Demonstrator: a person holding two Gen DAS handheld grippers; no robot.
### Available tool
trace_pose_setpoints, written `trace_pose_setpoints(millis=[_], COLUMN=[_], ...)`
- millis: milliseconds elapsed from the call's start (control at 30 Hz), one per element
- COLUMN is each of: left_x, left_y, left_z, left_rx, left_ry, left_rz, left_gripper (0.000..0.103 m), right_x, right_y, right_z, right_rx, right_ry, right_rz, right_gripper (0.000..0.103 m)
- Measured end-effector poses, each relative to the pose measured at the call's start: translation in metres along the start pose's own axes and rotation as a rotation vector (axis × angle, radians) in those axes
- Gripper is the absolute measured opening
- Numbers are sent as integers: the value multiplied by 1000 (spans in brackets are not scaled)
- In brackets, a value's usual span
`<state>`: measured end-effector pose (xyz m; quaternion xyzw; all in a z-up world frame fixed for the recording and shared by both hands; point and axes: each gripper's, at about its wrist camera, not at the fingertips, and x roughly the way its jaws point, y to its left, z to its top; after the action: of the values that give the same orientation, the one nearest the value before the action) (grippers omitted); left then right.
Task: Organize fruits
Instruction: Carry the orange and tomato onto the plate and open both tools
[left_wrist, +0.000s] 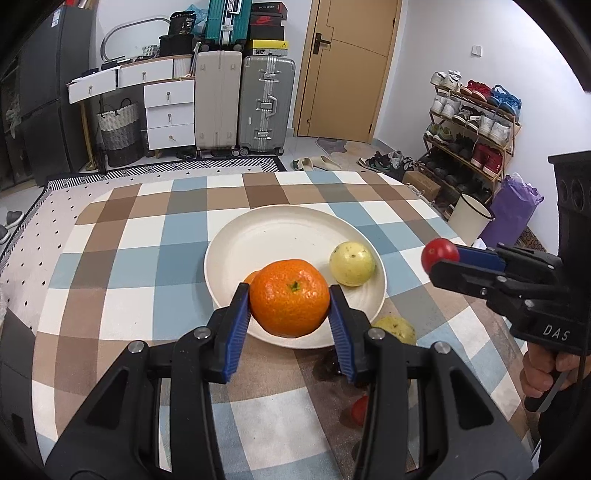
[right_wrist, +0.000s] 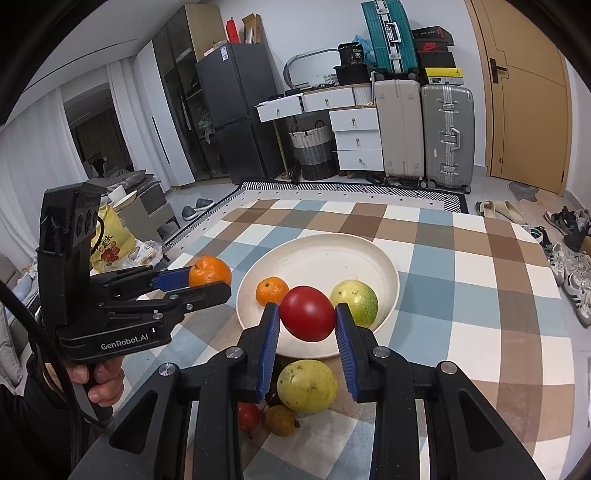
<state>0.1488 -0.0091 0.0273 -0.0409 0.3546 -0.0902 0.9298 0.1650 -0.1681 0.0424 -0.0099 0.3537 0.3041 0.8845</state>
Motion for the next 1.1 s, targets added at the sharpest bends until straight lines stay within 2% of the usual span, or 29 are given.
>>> trace_pose_setpoints(millis=[633,1100], left_x=[71,92], left_y=[-7,-15], left_z=[-6,-8], left_rx=[44,62], left_ry=[88,126], left_rz=[-30,-30], left_gripper=[39,39], right_x=[78,93], right_y=[-22,-33], right_z=[-6,-8], right_rx=[15,42], right_ry=[132,168], right_rz=[10,13], right_gripper=[31,31])
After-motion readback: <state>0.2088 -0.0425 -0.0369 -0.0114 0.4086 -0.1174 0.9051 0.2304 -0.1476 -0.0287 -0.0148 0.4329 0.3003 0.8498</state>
